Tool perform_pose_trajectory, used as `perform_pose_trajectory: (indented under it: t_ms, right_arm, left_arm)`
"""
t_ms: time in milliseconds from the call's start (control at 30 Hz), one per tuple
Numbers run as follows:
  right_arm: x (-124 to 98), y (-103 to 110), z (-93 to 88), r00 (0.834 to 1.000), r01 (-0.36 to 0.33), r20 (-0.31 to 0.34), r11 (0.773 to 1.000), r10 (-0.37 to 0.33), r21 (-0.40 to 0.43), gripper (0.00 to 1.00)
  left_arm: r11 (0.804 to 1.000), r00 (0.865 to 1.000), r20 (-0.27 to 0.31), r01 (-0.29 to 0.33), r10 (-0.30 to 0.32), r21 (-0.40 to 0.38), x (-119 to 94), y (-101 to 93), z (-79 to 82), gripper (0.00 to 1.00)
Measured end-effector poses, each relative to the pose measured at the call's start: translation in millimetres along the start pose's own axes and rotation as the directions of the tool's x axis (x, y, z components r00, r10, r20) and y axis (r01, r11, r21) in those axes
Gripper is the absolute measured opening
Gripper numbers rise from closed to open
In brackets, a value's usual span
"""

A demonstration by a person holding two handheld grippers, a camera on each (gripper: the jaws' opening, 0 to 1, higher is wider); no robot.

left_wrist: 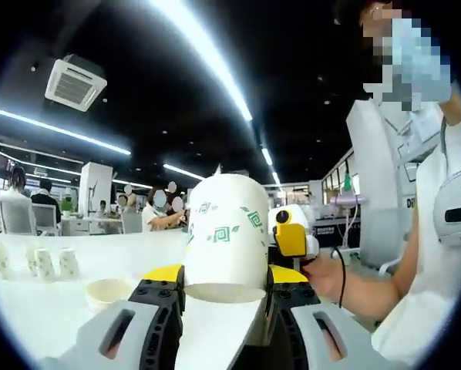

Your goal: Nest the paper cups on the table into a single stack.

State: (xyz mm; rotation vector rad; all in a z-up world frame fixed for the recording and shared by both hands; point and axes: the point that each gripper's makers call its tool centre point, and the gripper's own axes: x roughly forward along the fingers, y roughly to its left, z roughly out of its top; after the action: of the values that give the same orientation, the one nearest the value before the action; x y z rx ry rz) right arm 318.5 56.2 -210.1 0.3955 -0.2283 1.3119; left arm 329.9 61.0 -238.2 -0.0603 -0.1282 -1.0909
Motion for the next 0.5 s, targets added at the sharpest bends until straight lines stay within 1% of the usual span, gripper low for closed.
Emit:
perform_pose_trajectory:
  t_ms: [167,300,500]
  right_arm:
    - [5,3,-2.0,0.999,0.001,-0.038,0.999,-0.003,-0.044,0.48]
    - [9,5,-6.0,0.997,0.002,-0.079,0.996,-0.009,-0.09,0.48]
    - [11,7,-13.2,0.993,-0.008,-0.117,0.994,-0.006,-0.113,0.49]
  left_arm:
    - [1.0,0.999,-0.043,0.013,-0.014,-0.007,1,-2.1,-8.7,0.43]
    - [1.0,0.997,-0.082,0.017,-0.017,0.004,2,-3.4,-18.0,0.43]
    - [0.999,0.993,-0.111,0.035,-0.033,0.019,4,-7.6,-25.7,0.43]
